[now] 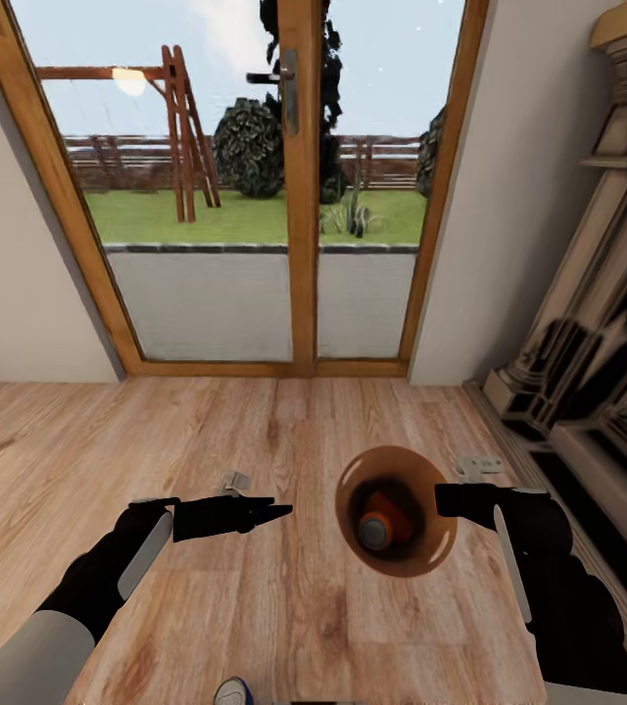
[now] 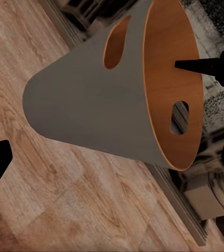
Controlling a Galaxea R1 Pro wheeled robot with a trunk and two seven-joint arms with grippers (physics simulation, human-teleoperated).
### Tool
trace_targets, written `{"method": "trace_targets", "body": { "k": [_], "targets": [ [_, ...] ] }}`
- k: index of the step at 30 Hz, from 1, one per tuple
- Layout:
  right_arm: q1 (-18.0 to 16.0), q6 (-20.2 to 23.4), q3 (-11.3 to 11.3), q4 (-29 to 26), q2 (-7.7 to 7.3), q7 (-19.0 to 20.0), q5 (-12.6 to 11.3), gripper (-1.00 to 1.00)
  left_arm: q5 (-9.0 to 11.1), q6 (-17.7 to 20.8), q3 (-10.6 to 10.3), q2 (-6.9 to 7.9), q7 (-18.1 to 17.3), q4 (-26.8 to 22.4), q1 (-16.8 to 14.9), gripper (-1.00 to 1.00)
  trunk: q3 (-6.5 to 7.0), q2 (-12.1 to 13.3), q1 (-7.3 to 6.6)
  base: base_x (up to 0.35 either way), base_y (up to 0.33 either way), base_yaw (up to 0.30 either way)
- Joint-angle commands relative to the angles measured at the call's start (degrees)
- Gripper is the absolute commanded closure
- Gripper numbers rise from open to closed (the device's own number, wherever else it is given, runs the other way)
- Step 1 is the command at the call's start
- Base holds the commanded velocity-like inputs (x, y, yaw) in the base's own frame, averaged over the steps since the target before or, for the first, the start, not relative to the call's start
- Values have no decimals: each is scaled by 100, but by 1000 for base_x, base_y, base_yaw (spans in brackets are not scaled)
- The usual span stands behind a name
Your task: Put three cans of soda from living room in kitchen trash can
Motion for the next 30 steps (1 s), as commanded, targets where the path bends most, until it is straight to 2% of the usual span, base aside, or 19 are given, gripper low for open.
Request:
{"method": "trace_targets", "body": {
  "k": [1, 17, 30],
  "targets": [
    [-3, 14, 0, -3, 1, 25, -136, 100, 1, 0, 0, -1, 1, 0, 0, -100, -8, -1, -1, 0, 0, -21],
    [-3, 14, 1, -3, 16, -32, -136, 100, 1, 0, 0, -8, 3, 7, 0, -100, -108, -1, -1, 0, 0, -2],
    [-3, 14, 2, -3, 1, -44, -128, 100, 1, 4, 0, -8, 0, 1, 0, -100, -209, -1, -1, 0, 0, 109]
  ]
}}
